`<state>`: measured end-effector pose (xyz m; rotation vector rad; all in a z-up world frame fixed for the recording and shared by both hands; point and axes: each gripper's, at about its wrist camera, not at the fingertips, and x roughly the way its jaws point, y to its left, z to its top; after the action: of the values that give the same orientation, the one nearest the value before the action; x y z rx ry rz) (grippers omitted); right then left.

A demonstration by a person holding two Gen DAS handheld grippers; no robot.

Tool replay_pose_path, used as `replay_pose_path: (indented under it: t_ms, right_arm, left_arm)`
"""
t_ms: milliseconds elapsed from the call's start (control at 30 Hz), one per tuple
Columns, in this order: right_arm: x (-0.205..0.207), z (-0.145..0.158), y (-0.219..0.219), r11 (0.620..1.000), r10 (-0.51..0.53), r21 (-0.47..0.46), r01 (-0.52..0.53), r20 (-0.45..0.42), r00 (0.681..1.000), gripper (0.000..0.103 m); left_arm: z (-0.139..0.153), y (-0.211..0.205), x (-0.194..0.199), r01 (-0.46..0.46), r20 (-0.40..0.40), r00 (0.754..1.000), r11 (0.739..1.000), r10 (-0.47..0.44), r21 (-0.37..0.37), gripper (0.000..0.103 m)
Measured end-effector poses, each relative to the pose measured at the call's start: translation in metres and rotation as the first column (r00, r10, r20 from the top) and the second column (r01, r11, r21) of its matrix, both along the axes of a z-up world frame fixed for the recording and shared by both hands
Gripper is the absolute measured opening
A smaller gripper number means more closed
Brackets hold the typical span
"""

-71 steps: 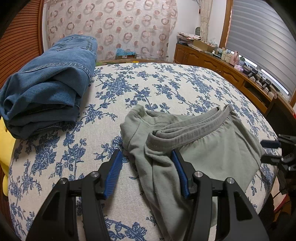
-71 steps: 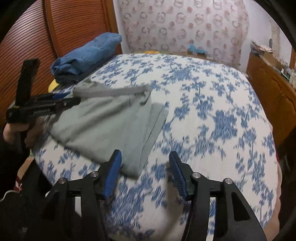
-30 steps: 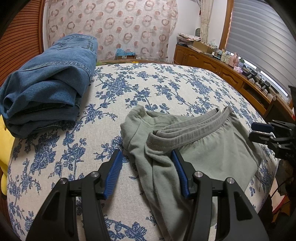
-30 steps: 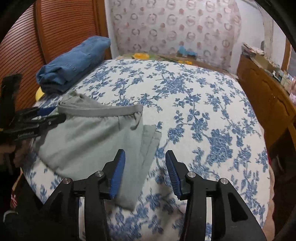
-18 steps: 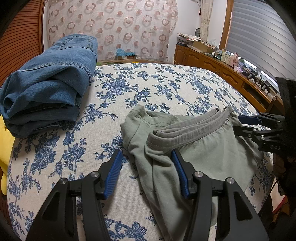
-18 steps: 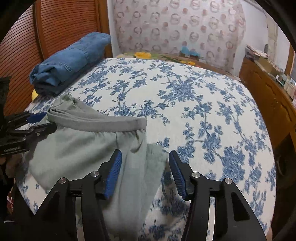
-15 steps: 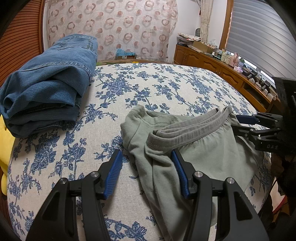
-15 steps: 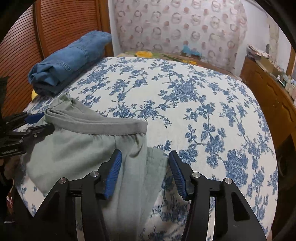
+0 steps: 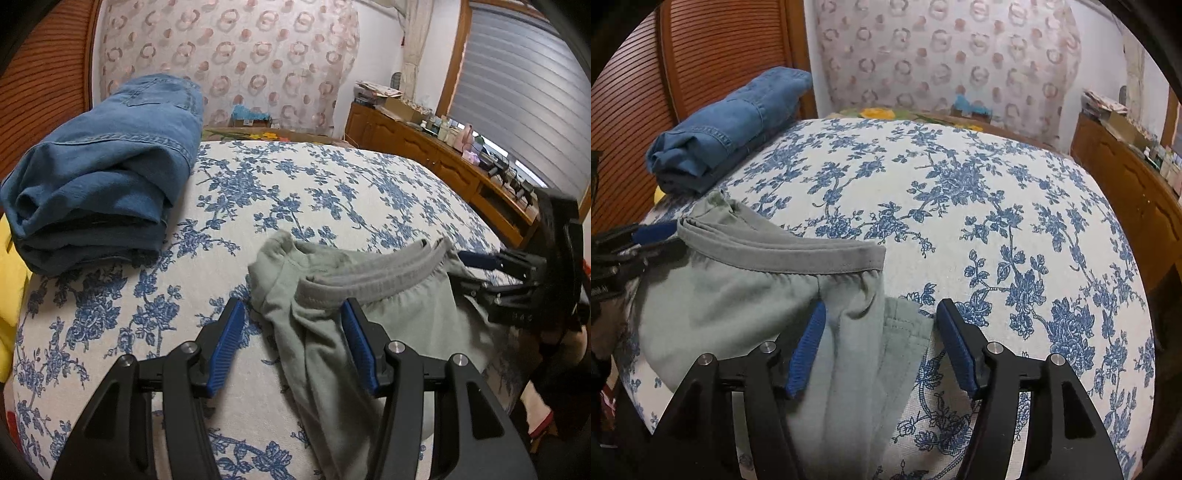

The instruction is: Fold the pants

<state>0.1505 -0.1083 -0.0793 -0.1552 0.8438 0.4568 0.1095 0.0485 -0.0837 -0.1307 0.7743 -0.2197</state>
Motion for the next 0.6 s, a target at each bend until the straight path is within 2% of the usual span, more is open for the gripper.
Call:
replay_pose_path:
  t_ms: [333,600]
  right_arm:
    - [0.000,0.000,-0.001,1.000,-0.002,0.001,0.002,0.001,1.000,0.064]
    - [0.000,0.000,-0.002,1.000,-0.002,0.001,0.002,0.002,1.000,0.064]
  left_arm:
    - [-0.009,-0.001,0.024,-0.010,-0.090,0.996,1.000,0.012,0.020,0.054]
    - [-0.007,-0.010,0.024,-0.005,-0.072,0.997,1.000,0.007,0.024,0.054]
